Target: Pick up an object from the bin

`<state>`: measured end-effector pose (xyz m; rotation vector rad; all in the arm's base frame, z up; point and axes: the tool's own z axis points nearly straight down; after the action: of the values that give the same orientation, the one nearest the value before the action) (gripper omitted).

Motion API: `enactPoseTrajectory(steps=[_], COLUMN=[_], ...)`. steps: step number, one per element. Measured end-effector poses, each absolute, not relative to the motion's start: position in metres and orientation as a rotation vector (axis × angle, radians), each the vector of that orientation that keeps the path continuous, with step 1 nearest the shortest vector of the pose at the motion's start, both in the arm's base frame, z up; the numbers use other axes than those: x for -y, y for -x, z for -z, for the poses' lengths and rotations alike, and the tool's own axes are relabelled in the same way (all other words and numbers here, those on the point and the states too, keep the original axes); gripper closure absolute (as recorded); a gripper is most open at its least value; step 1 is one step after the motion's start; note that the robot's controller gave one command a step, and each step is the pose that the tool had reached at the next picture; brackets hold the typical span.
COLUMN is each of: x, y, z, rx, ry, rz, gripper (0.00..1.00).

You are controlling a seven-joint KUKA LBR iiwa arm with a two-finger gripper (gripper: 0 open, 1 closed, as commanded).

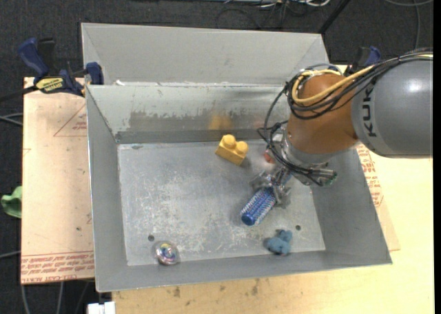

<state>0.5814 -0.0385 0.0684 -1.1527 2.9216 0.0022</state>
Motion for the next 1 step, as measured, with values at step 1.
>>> enactPoseTrajectory(steps=[1], x=[0.0379], y=[-0.5823], z=[-0.1050], rx=[-2.919], ry=[1.149], rz=[0.001], gripper=[1.00])
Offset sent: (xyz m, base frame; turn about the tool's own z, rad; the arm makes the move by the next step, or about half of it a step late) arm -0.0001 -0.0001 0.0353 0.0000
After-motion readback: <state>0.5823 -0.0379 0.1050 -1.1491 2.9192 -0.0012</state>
